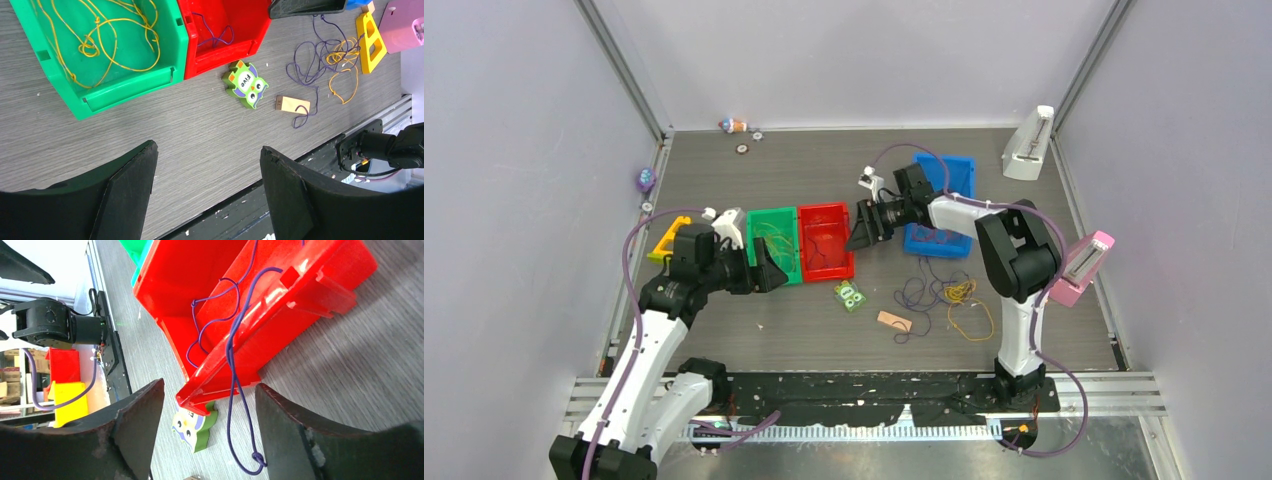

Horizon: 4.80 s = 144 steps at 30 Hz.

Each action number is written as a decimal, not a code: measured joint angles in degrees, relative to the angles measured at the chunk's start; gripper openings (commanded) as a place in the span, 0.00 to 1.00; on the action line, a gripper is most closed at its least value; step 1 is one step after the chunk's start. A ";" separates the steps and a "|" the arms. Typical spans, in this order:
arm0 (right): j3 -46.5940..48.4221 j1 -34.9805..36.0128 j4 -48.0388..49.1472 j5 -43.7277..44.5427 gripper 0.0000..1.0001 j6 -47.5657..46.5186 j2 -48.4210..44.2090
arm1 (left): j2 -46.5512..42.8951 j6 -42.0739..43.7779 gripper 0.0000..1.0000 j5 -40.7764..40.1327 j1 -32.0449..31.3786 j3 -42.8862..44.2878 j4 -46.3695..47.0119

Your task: Untangle the cables

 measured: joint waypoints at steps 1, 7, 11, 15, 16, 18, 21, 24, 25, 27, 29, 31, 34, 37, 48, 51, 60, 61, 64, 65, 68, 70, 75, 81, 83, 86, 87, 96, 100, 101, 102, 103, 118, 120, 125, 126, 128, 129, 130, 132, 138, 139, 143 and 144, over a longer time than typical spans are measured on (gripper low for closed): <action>-0.07 0.00 -0.02 0.00 0.64 -0.04 -0.44 | -0.04 0.00 0.76 -0.02 0.00 0.00 0.02; -0.09 -0.02 -0.79 0.50 0.36 -0.39 -2.45 | -0.33 0.07 0.76 -0.02 0.00 -0.02 0.00; -0.09 0.00 -1.75 1.07 0.19 -0.57 -2.86 | -0.59 0.09 0.76 -0.02 0.00 -0.02 0.00; 0.50 -0.17 -3.28 1.68 0.15 -0.72 -3.37 | -0.68 0.09 0.76 -0.02 0.00 -0.02 0.00; 0.76 -0.15 -3.91 1.97 0.15 -0.92 -3.50 | -0.68 0.09 0.76 -0.02 0.00 -0.02 -0.02; 1.22 -0.04 -5.14 2.82 0.14 -1.31 -3.69 | -0.68 0.09 0.76 -0.02 0.00 -0.02 0.00; 2.99 0.59 -8.63 5.79 0.11 -2.32 -3.69 | -0.68 0.09 0.76 -0.02 0.00 -0.02 0.00; 6.38 2.27 -13.42 10.80 0.08 -3.56 -3.69 | -0.68 0.09 0.76 -0.02 0.00 -0.02 0.00; 7.98 3.19 -15.02 12.98 0.07 -3.98 -3.69 | -0.68 0.09 0.76 -0.02 0.00 -0.02 0.00; 11.26 5.57 -17.42 17.40 0.06 -4.37 -3.69 | -0.68 0.09 0.76 -0.02 0.00 -0.02 0.00; 13.77 7.93 -18.73 21.14 0.05 -4.28 -3.69 | -0.68 0.09 0.76 -0.02 0.00 -0.02 -0.02; 15.74 10.16 -19.76 25.14 0.05 -3.58 -3.69 | -0.68 0.09 0.76 -0.02 0.00 -0.02 0.00; 18.56 13.99 -21.51 32.96 0.05 -0.83 -3.58 | -0.70 0.04 0.78 -0.42 0.00 -0.02 -0.02; 21.40 17.31 -22.08 41.70 0.06 2.67 -2.21 | -0.72 -0.17 0.80 -2.36 0.00 -0.04 -0.22; 33.64 21.07 -25.35 60.19 0.11 11.08 16.00 | -5.97 -3.19 0.84 -10.71 0.00 -0.52 -0.48; 39.78 20.06 -25.66 61.35 0.17 11.47 19.21 | -7.32 -3.52 0.84 -11.91 0.00 -0.87 -0.46; 49.37 16.92 -25.35 62.66 0.60 9.38 23.06 | -7.76 -3.72 0.85 -12.55 0.00 -1.18 -0.46; 49.09 16.72 -25.31 62.77 0.60 9.05 22.93 | -7.87 -3.74 0.85 -12.57 0.00 -1.31 -0.46; 48.43 16.59 -25.24 62.77 0.62 8.41 22.32 | -7.96 -3.74 0.85 -12.57 0.00 -1.53 -0.50; 47.93 16.63 -25.22 62.66 0.63 8.13 21.88 | -7.96 -3.74 0.85 -12.57 0.00 -1.53 -0.50; 44.98 16.74 -25.11 62.34 0.64 7.63 19.34 | -8.04 -3.72 0.85 -12.57 0.00 -1.53 -0.50; 41.44 16.76 -24.39 62.10 0.65 7.50 16.20 | -8.09 -3.72 0.85 -12.55 0.00 -1.53 -0.48; 32.20 16.76 -23.23 61.31 0.73 7.17 5.77 | -8.00 -3.74 0.85 -12.33 0.00 -1.53 -0.42; 19.65 16.76 -19.50 60.67 0.75 6.45 -8.70 | -7.67 -4.96 0.82 -10.54 0.00 -2.89 1.27; 13.88 16.76 -17.79 60.63 0.75 6.38 -13.57 | -7.39 -5.84 0.81 -9.49 -0.09 -4.44 2.51; 5.16 16.76 -15.80 60.39 0.75 6.62 -19.61 | -6.62 -7.26 0.80 -8.37 -0.90 -7.26 4.72; 2.21 16.81 -15.15 60.26 0.75 6.82 -21.22 | -6.21 -7.91 0.80 -8.04 -1.40 -8.39 5.49; -10.97 17.90 -10.93 57.79 0.75 9.88 -21.79 | -0.55 -12.48 0.80 -7.54 -5.73 -15.98 16.13; -7.30 17.94 -10.29 57.92 0.75 10.05 -15.43 | 4.74 -13.53 0.80 -7.69 -5.75 -16.52 22.01; -5.53 17.92 -10.16 58.25 0.75 10.03 -13.42 | 6.45 -13.70 0.80 -7.85 -5.75 -16.52 23.96; -3.74 17.86 -10.01 58.55 0.75 10.03 -11.41 | 8.37 -13.77 0.81 -8.07 -5.75 -16.52 26.05; -2.14 17.68 -9.92 58.93 0.75 10.03 -9.70 | 10.56 -13.79 0.81 -8.17 -5.73 -16.52 28.11; 3.02 11.43 -7.96 57.68 0.85 9.31 -6.60 | 26.75 -13.77 0.78 -5.55 -4.11 -9.68 40.83; -1.44 11.69 -8.24 57.64 0.88 8.94 -11.67 | 24.11 -13.64 0.78 -5.46 -4.17 -10.12 40.48; -12.28 12.11 -10.10 59.45 0.95 8.66 -29.24 | 13.60 -13.07 0.79 -5.70 -5.57 -12.79 36.63; -13.46 12.15 -10.58 60.06 0.98 8.72 -32.00 | 11.76 -12.96 0.80 -5.75 -5.95 -13.16 35.74; -15.80 12.17 -11.85 61.86 0.97 8.96 -37.64 | 7.52 -12.52 0.82 -6.21 -6.86 -13.94 33.42; -16.81 12.17 -12.68 63.08 0.96 9.22 -39.98 | 5.40 -12.39 0.85 -6.73 -7.50 -14.32 32.26; -17.77 12.17 -13.68 64.24 0.96 9.53 -42.10 | 3.41 -12.33 0.93 -7.23 -8.15 -14.64 31.17; -19.93 12.17 -15.85 66.49 0.95 10.60 -45.81 | -0.09 -12.24 0.99 -8.33 -10.14 -15.21 29.38; -28.52 12.17 -22.60 71.58 0.95 15.58 -57.66 | -5.40 -12.66 0.99 -12.13 -16.74 -16.76 26.67; -29.57 12.15 -23.45 72.13 0.95 16.57 -59.30 | -5.70 -12.63 0.99 -12.63 -17.62 -16.98 26.40; -33.24 12.15 -28.68 74.60 0.96 22.08 -65.24 | -5.79 -12.63 1.00 -14.32 -20.94 -17.42 26.18; -33.97 12.13 -29.77 75.06 0.96 23.54 -66.12 | -5.77 -12.61 0.99 -14.78 -22.10 -17.57 26.34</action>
